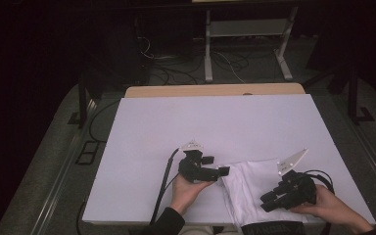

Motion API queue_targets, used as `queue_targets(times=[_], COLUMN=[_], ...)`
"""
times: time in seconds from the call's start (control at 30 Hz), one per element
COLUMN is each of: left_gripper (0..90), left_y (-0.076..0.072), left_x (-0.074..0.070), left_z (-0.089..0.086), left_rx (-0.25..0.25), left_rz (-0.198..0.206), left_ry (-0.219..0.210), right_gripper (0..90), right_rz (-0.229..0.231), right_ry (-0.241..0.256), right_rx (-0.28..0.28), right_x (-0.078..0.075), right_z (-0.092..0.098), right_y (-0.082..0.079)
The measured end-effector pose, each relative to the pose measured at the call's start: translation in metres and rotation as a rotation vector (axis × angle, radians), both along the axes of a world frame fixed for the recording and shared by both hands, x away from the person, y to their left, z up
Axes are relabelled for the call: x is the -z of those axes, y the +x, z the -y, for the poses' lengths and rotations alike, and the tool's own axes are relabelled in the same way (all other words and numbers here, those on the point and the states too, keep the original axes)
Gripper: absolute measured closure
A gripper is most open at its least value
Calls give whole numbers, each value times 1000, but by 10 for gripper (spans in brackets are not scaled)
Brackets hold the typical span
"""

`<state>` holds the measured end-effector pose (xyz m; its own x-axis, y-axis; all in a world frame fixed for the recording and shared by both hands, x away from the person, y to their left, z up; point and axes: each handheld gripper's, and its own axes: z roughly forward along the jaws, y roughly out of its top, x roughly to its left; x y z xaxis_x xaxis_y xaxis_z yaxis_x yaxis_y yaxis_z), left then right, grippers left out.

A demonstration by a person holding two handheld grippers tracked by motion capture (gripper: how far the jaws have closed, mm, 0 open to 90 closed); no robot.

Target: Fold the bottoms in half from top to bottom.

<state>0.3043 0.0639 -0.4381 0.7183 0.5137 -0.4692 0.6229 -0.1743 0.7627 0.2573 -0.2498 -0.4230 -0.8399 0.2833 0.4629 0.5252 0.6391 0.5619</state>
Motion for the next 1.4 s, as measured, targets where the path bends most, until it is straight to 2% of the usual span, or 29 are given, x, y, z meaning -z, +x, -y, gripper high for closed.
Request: queue_targets(times=[0.17,0.47,0.53,0.63,0.77,0.97,1.4], left_gripper=[168,168,168,168,168,168,170], left_y=[1,3,3,4,4,5,9], left_x=[1,2,2,2,3,4,11], left_z=[1,3,3,4,5,8,13], left_rx=[0,3,5,7,9,14,22], left_rz=[-5,-15,-16,-17,-25,-40,-64], left_ry=[-2,-3,-2,-4,-5,-7,7], right_gripper=[510,350,317,219,157,132,140], right_rz=[37,84,90,116,134,152,150], right_ry=[24,26,24,24,40,50,24], right_rx=[57,157,184,231,292,350,432], right_x=[-6,-12,-14,-16,-18,-14,1], right_z=[10,25,29,37,48,62,81], right_y=[7,17,20,25,33,44,69])
